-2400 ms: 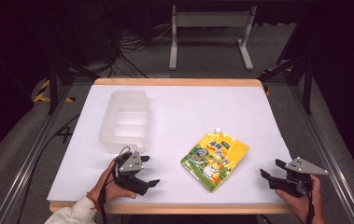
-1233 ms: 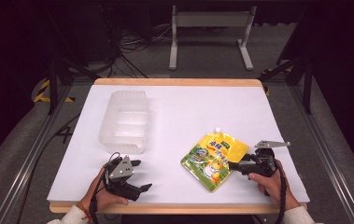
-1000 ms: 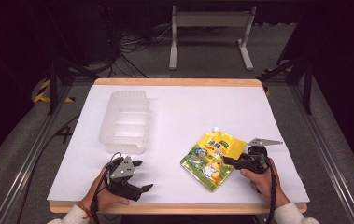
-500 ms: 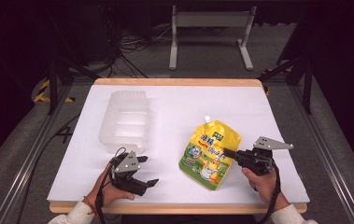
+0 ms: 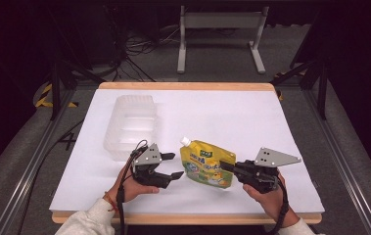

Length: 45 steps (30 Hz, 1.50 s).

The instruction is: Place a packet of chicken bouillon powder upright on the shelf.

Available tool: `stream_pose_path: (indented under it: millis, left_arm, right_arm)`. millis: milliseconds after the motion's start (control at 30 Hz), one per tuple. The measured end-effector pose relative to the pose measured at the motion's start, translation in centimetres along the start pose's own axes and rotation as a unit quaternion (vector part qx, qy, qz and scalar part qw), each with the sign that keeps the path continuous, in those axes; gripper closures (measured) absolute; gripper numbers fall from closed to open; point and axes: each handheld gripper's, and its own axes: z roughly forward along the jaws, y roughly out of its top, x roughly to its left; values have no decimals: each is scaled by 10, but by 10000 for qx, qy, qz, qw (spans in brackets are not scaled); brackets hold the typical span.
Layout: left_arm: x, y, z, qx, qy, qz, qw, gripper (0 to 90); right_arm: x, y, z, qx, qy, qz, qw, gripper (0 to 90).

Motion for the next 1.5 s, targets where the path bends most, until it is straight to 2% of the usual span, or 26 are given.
stream_pose_path:
  millis: [200,233,400,533,633,667,800,900,1033,1067,1500]
  left_arm:
    - [1,9,8,-75,28,149,9999,479]
    - [1,10,8,-79,-21,151,9999,518]
    - [4,12,3,-163,-44,198,9997,732]
    - [5,13,-2,-200,11,279,9994,814]
    - [7,14,-5,-242,83,250,9994,849]
    - [9,16,-9,-250,196,236,9992,856]
    - [12,20,-16,-245,420,238,9985,882]
    - [14,20,-19,-226,510,222,9982,886]
    - [18,22,-26,-320,638,175,9973,895]
    - [19,23,-30,-343,714,172,9967,896]
    - [31,23,-51,-495,1079,123,9929,900]
  right_arm:
    - [7,5,4,18,25,-185,9998,900]
    - [8,5,4,26,22,-198,9998,900]
    - [11,7,8,27,-13,-270,9996,900]
    - [9,12,9,11,-77,-336,9994,900]
    - [8,18,14,-5,-110,-390,9992,900]
    - [8,20,16,-18,-100,-405,9991,900]
    - [7,28,25,-40,-115,-516,9986,900]
    - [6,33,31,-7,-105,-584,9982,900]
    - [4,41,40,-69,-49,-578,9983,900]
    - [5,43,42,-75,-55,-597,9982,900]
    - [2,66,66,-103,-41,-708,9974,900]
